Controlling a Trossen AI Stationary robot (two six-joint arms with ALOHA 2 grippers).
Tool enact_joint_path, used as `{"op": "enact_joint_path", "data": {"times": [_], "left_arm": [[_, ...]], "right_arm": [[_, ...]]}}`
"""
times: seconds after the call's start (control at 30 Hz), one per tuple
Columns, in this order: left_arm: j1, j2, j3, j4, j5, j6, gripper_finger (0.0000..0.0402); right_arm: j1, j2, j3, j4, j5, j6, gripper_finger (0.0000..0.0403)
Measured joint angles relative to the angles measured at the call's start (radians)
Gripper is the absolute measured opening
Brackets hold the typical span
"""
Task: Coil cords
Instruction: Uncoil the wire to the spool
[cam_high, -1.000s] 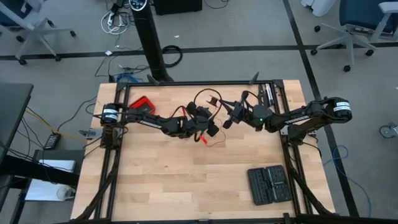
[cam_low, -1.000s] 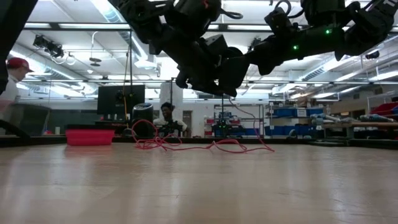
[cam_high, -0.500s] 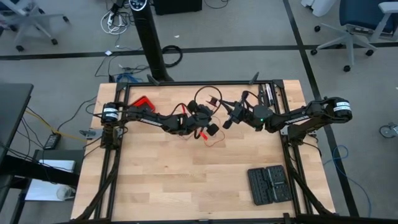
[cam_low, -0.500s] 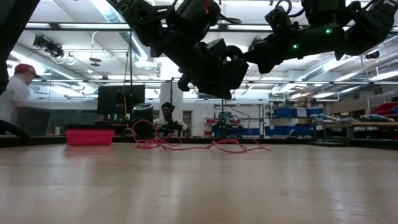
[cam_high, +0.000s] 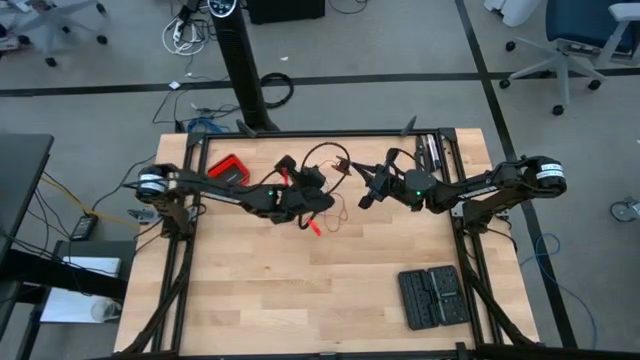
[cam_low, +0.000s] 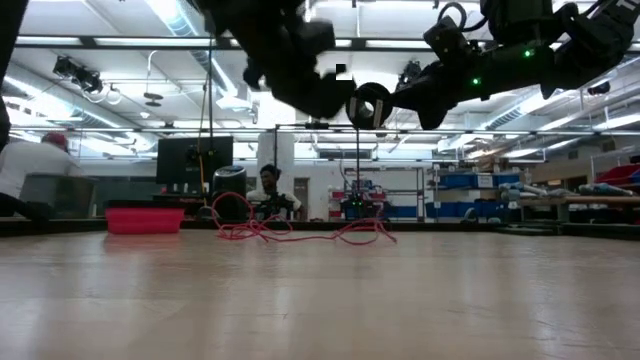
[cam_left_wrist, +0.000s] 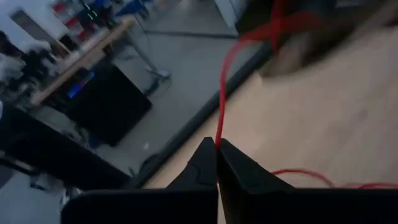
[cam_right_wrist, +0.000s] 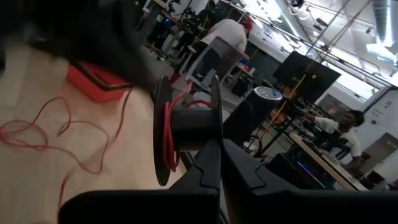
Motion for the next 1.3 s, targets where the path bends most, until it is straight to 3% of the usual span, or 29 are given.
{"op": "enact_joint_path", "data": {"times": [0.13, 0.37, 0.43, 0.67, 0.73, 0.9, 1.03, 1.17, 1.3], "left_arm": [[-0.048, -0.041, 0.001, 0.081, 0.053, 0.077, 0.0001], [-0.091, -0.036, 0.001, 0.236, 0.412, 0.242, 0.0002], [-0.089, -0.025, 0.001, 0.226, 0.457, 0.245, 0.0002], [-0.059, 0.071, 0.001, 0.151, 0.445, 0.178, 0.0003], [-0.050, 0.108, 0.000, 0.083, 0.389, 0.131, 0.0003], [-0.031, 0.128, 0.001, -0.193, 0.240, -0.104, 0.0003], [-0.027, 0.110, 0.004, -0.407, 0.221, -0.302, 0.0009], [-0.049, 0.098, 0.024, -0.464, 0.221, -0.342, 0.0049], [-0.065, 0.091, 0.065, -0.512, 0.218, -0.338, 0.0120]], "right_arm": [[-0.031, 0.000, 0.000, -0.025, 0.016, 0.000, 0.0000], [-0.055, 0.000, 0.000, -0.028, 0.008, 0.057, 0.0000], [-0.056, 0.000, 0.000, -0.021, -0.005, 0.068, 0.0000], [-0.051, 0.000, 0.000, 0.013, -0.014, 0.089, 0.0000], [-0.051, 0.000, 0.000, 0.011, -0.013, 0.089, 0.0000], [-0.051, 0.000, 0.000, -0.002, -0.009, 0.089, 0.0000], [-0.054, 0.000, 0.000, -0.005, -0.006, 0.088, 0.0000], [-0.065, 0.000, 0.000, -0.015, -0.006, 0.088, 0.0000], [-0.068, 0.000, 0.000, -0.021, -0.007, 0.088, 0.0000]]}}
